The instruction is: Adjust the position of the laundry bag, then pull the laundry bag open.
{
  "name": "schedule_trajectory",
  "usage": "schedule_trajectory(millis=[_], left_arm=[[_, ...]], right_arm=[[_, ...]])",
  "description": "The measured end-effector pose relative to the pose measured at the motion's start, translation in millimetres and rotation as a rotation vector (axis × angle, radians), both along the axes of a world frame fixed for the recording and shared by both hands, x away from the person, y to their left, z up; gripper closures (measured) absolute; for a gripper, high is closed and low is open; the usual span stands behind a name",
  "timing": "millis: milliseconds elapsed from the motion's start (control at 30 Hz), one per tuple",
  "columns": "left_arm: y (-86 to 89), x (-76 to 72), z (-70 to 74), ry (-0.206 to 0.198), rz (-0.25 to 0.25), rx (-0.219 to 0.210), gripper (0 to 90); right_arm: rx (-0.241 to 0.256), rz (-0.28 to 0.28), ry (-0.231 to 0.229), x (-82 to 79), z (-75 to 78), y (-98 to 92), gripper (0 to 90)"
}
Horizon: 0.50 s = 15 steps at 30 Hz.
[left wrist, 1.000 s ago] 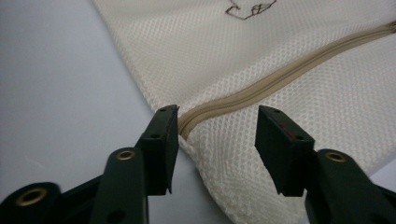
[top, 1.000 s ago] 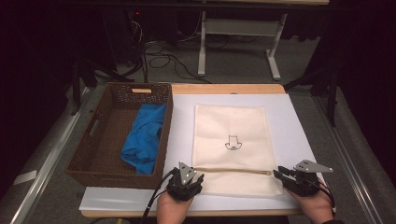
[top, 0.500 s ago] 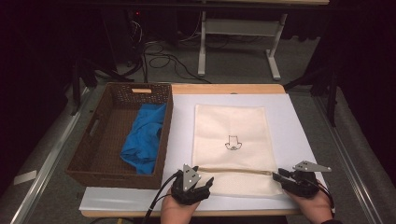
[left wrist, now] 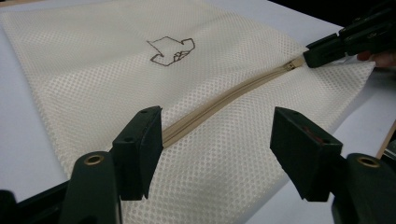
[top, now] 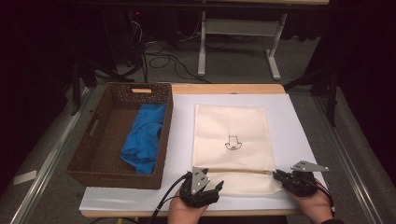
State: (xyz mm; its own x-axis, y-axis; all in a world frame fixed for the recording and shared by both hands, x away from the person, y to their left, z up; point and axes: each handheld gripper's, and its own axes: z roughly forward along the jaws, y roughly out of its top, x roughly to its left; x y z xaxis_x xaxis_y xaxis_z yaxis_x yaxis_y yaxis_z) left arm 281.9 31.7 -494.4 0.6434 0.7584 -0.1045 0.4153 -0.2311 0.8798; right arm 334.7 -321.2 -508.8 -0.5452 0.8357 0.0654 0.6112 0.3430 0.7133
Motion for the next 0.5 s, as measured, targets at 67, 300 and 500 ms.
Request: schedule_trajectory(millis=[67, 300, 500], left_arm=[[-0.4, 1.2, -0.1, 0.005, -0.005, -0.017, 35.0], [-2.8, 4.4, -2.1, 0.013, -0.012, -0.019, 35.1], [-7.5, 4.4, 1.2, 0.040, -0.018, -0.028, 34.7]], right_arm=[[0.000, 0.006, -0.003, -0.3, 0.4, 0.2, 83.9], [0.010, 0.016, -0.058, -5.4, 5.0, -0.6, 84.5], [0.050, 0.019, -0.103, -9.3, 10.2, -3.5, 84.4]])
